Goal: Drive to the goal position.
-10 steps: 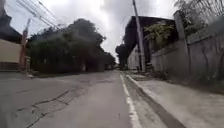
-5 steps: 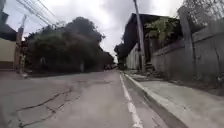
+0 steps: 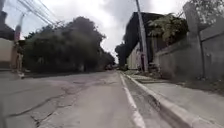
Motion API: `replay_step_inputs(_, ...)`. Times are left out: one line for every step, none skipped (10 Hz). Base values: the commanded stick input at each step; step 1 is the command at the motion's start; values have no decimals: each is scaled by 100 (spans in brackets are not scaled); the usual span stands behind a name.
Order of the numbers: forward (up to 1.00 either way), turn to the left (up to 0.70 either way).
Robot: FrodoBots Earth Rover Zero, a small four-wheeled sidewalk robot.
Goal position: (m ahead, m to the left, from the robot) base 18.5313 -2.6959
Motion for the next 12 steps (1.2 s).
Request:
replay_step_inputs(70, 0)
replay_step_inputs(70, 0)
replay_step_inputs(70, -5)
replay_step_inputs(70, -14)
replay_step_inputs(70, -35)
replay_step_inputs(70, -35)
replay_step_inputs(70, -35)
replay_step_inputs(70, -35)
replay_step_inputs(70, -35)
replay_step_inputs(70, -35)
replay_step_inputs(70, -35)
replay_step_inputs(70, -35)
